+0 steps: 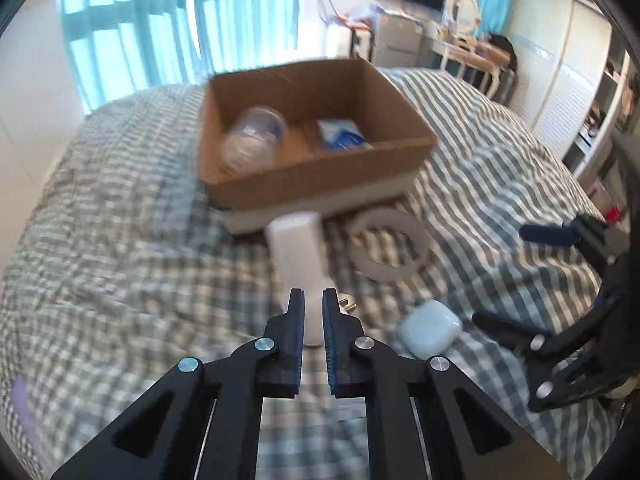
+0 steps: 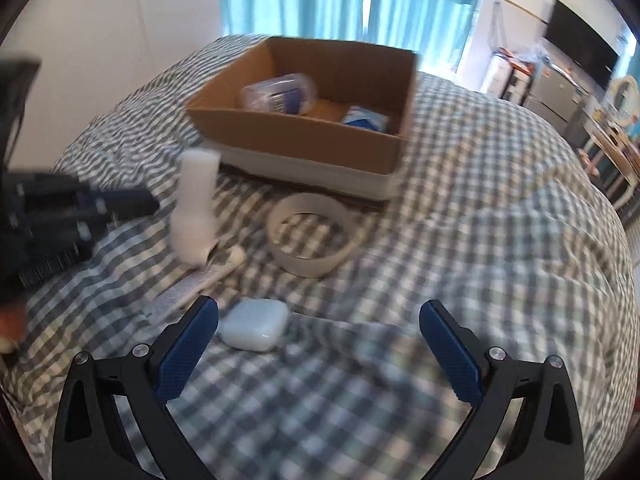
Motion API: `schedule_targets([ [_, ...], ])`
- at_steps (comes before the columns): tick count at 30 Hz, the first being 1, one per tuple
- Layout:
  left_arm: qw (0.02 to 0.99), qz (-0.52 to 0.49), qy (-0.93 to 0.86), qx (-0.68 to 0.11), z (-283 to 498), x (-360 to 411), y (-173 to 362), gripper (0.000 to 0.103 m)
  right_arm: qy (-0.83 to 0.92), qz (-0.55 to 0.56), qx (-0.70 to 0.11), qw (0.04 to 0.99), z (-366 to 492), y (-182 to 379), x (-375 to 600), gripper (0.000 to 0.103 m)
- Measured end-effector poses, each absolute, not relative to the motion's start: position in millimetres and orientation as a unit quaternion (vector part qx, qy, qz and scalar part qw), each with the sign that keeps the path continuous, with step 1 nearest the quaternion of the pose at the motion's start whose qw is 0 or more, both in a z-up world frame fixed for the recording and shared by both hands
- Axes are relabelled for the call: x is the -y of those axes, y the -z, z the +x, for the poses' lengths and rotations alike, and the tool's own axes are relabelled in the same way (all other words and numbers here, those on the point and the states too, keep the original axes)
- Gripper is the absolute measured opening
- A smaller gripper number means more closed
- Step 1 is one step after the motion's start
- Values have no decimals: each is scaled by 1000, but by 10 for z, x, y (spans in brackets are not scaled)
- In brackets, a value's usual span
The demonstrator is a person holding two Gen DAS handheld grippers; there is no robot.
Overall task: Organize objects
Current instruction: 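Grasp the white tube with the left tool while the right tool grasps the blue earbud case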
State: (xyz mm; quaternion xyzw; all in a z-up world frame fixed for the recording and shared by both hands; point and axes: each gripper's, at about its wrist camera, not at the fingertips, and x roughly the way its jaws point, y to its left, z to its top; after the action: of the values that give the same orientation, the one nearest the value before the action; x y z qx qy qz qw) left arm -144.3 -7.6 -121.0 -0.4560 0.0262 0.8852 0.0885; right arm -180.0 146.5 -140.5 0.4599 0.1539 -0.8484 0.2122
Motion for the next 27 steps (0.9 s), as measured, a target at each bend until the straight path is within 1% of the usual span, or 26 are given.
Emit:
schedule_targets([
  [6, 82, -477, -875, -12, -1537, 280, 1429, 10, 808, 503, -203, 229, -1903, 1750, -1140, 101],
  [8, 72, -488, -870, -5, -1569, 348, 1544, 11, 796, 517, -215, 230, -1932, 1856, -1084, 100],
  [9, 70, -493, -867, 0, -1562, 358, 1585, 11, 790, 523, -220, 231, -1932, 1901, -1063, 97],
  [10, 70, -500, -863, 8, -1572, 377, 1636, 12, 783, 530, -226, 233, -1934, 1964, -1038, 92],
  [11, 68, -506, -860, 13, -1574, 388, 1674, 16, 777, 538, -229, 234, -1948, 2024, -1021, 89],
  [12, 64, -513, -856, 18, -1594, 408, 1721, 22, 772, 546, -231, 232, -1968, 2074, -1011, 85],
  [13, 62, -517, -853, 21, -1602, 412, 1747, 26, 766, 554, -232, 229, -1995, 2135, -1007, 81],
  [14, 62, -522, -850, 24, -1606, 414, 1771, 33, 764, 558, -228, 228, -2015, 2163, -1011, 77],
  [15, 64, -524, -849, 25, -1599, 409, 1788, 39, 763, 562, -221, 229, -2038, 2180, -1021, 65],
  [16, 67, -526, -848, 25, -1594, 393, 1796, 44, 765, 562, -220, 225, -2047, 2175, -1031, 49],
  [17, 68, -526, -847, 24, -1597, 377, 1799, 50, 770, 557, -222, 220, -2047, 2151, -1047, 50],
  [18, 72, -525, -847, 22, -1593, 352, 1796, 55, 774, 553, -217, 220, -2045, 2122, -1067, 50],
  [27, 128, -538, -833, 6, -1673, -57, 1925, 56, 809, 525, -158, 215, -2042, 1855, -1360, 50],
])
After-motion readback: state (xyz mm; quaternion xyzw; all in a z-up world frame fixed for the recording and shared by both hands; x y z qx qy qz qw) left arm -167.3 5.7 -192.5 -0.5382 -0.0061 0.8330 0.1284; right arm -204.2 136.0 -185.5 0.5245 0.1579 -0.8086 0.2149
